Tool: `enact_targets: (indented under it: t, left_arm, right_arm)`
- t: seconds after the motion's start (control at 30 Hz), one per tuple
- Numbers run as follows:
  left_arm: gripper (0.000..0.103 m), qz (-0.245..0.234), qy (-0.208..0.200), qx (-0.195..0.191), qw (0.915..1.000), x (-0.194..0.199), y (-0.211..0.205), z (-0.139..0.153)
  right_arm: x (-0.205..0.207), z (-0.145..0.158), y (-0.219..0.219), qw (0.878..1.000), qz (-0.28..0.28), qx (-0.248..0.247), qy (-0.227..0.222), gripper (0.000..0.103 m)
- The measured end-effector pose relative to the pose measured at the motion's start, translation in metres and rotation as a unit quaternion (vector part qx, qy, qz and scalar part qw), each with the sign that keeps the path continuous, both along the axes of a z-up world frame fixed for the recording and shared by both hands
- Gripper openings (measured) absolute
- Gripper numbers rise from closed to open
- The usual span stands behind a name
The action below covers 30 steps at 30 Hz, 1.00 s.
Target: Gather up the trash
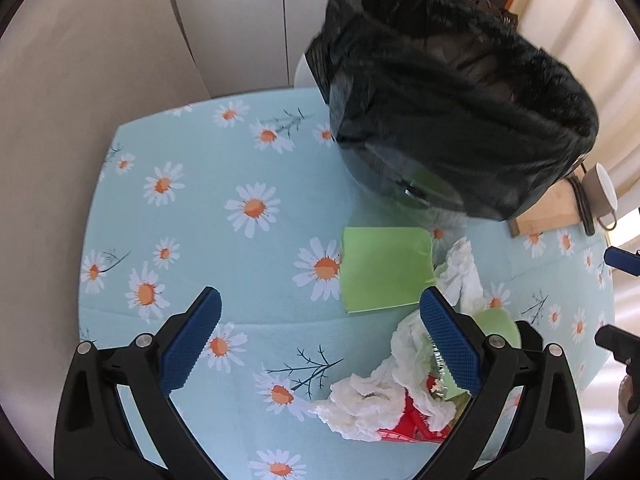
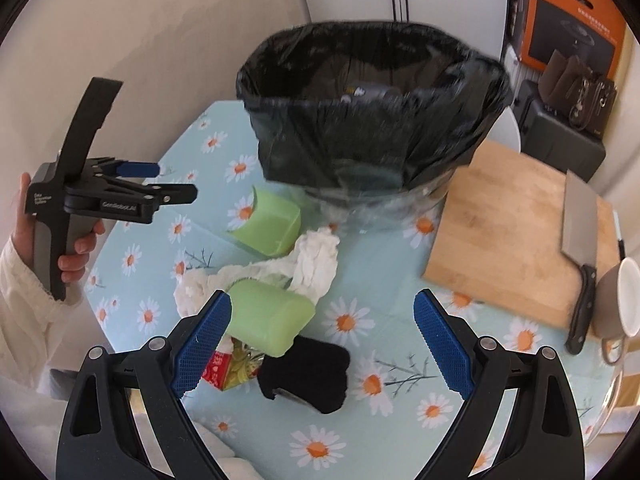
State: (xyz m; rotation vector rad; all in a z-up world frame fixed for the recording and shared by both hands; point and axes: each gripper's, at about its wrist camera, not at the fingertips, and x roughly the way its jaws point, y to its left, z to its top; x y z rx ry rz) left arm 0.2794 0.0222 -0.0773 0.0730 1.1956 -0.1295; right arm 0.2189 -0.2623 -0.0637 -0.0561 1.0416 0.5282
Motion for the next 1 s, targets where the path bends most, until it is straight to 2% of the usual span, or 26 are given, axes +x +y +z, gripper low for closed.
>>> enact_targets:
  t: [0.43, 0.63, 0.9, 1.0]
  left_arm:
    - [0.097, -0.064, 0.043, 0.001, 0.9971, 0.029, -0.024, -0.062]
    - [0.097, -0.083, 0.058, -0.022, 0.9946, 0.038, -0.042, -0.078]
    - [0.097, -0.083, 0.075, -0.047, 0.9926, 0.049, -0.056, -0.099]
    - [0.089, -0.075, 0.078, -0.056, 0.9926, 0.056, -0.057, -0.106]
  right_arm:
    - [-0.005, -0.046, 0.007, 0.999, -0.031, 0.000, 0.044, 0.088]
    - [-0.012, -0.061, -0.004, 0.997, -0.055, -0.009, 0.059, 0.088]
    - [-0.019, -0.072, -0.020, 0.994, -0.081, -0.020, 0.077, 0.088]
    - [-0.022, -0.074, -0.021, 0.993, -0.081, -0.026, 0.080, 0.088]
